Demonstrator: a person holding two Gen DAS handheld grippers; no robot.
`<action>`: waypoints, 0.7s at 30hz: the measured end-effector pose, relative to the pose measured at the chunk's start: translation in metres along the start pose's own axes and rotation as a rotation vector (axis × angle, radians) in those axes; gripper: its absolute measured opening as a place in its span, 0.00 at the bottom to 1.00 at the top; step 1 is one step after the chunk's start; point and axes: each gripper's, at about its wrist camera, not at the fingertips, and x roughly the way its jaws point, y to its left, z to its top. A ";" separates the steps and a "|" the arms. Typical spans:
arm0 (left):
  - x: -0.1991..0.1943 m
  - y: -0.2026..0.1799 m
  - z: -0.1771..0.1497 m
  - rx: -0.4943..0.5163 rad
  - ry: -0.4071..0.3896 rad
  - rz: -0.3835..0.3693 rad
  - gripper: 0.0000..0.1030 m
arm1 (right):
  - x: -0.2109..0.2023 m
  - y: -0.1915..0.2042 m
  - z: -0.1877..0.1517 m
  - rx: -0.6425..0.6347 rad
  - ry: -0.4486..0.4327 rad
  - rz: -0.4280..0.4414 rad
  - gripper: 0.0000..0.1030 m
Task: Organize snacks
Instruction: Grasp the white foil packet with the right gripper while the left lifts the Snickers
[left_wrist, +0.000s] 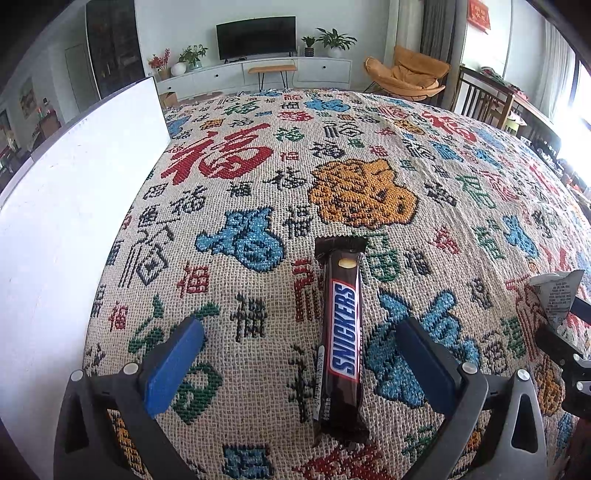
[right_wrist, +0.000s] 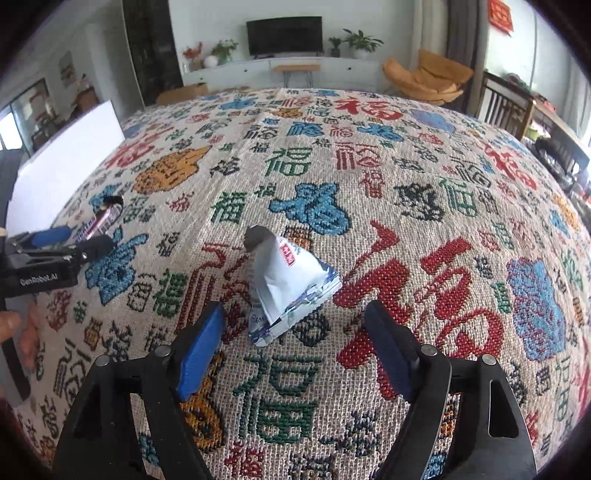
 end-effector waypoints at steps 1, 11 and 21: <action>-0.001 0.000 -0.001 0.014 0.012 -0.011 1.00 | 0.000 0.004 0.000 -0.013 0.000 -0.011 0.83; -0.005 0.006 0.017 -0.037 0.131 -0.099 0.82 | 0.003 0.000 0.003 -0.025 0.071 0.045 0.88; -0.008 -0.014 0.018 0.056 0.136 -0.050 0.16 | 0.014 -0.019 0.049 0.032 0.246 0.181 0.84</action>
